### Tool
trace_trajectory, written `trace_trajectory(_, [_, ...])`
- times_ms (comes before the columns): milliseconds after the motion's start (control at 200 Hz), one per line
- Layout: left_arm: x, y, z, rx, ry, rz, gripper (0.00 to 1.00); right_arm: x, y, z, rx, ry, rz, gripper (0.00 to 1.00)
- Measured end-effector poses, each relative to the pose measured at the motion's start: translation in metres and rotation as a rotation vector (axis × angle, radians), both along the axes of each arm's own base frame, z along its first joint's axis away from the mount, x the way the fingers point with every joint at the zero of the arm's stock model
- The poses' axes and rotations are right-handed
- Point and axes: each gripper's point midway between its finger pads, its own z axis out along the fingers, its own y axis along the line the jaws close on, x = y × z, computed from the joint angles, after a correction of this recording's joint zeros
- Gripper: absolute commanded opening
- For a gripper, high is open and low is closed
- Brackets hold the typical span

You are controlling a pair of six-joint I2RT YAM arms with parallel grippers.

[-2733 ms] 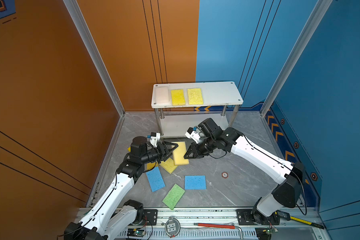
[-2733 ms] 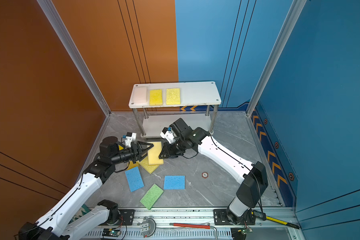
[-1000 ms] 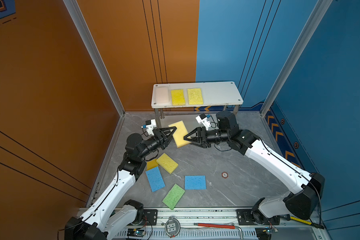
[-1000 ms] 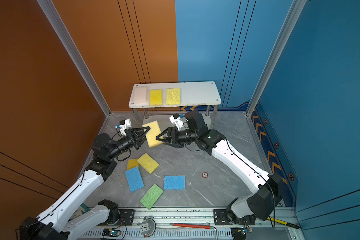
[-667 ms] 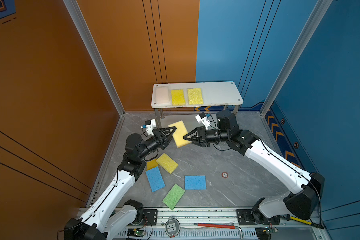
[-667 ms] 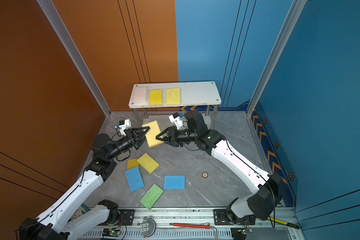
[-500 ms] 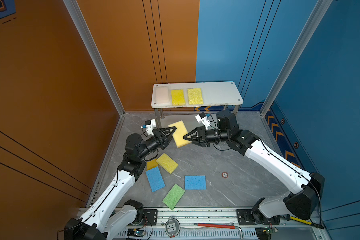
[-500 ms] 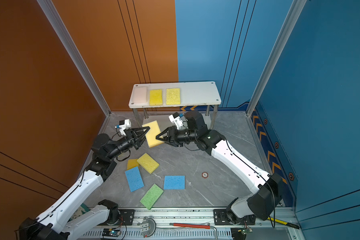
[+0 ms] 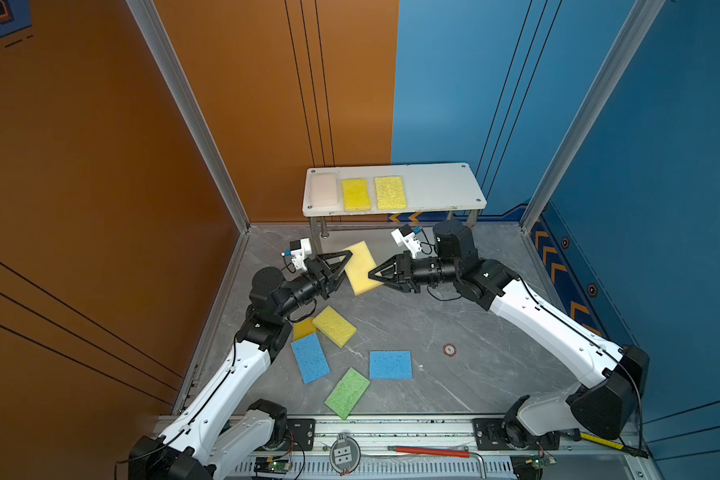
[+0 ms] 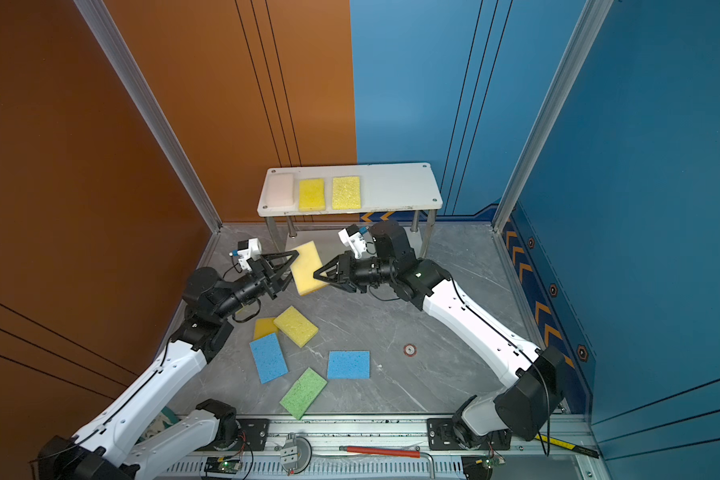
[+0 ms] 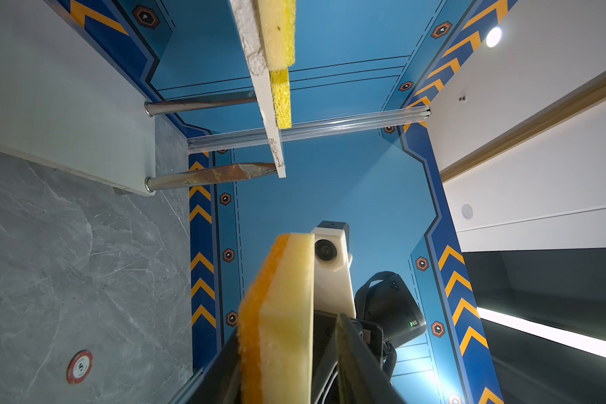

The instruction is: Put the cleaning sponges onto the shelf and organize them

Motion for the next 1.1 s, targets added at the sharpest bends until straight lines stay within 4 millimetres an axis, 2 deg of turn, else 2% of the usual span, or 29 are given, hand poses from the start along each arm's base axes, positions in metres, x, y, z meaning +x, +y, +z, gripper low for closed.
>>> trace_trajectory(180, [0.001, 0.002, -0.002, 0.006, 0.0, 0.006, 0.63, 0.009, -0.007, 0.0, 0.001, 0.0, -0.026, 0.27])
trace_trajectory(340, [-0.003, 0.007, -0.008, 0.042, 0.008, 0.022, 0.71, 0.019, -0.018, 0.005, 0.008, -0.009, -0.059, 0.27])
trace_trajectory(501, [-0.008, 0.015, -0.013, 0.095, 0.019, 0.039, 0.73, 0.028, -0.029, 0.026, 0.027, -0.046, -0.091, 0.27])
trace_trajectory(651, [-0.012, 0.02, -0.02, 0.171, 0.045, 0.05, 0.75, 0.028, -0.04, 0.058, 0.019, -0.139, -0.101, 0.27])
trace_trajectory(791, [-0.018, 0.023, -0.016, 0.25, 0.046, 0.047, 0.76, 0.031, -0.054, 0.087, -0.006, -0.252, -0.135, 0.26])
trace_trajectory(896, [-0.024, 0.027, -0.017, 0.294, 0.05, 0.049, 0.76, 0.041, -0.065, 0.097, -0.049, -0.313, -0.18, 0.26])
trace_trajectory(1101, [-0.032, 0.036, -0.035, 0.35, 0.103, 0.054, 0.76, 0.067, -0.089, 0.102, -0.149, -0.397, -0.288, 0.26])
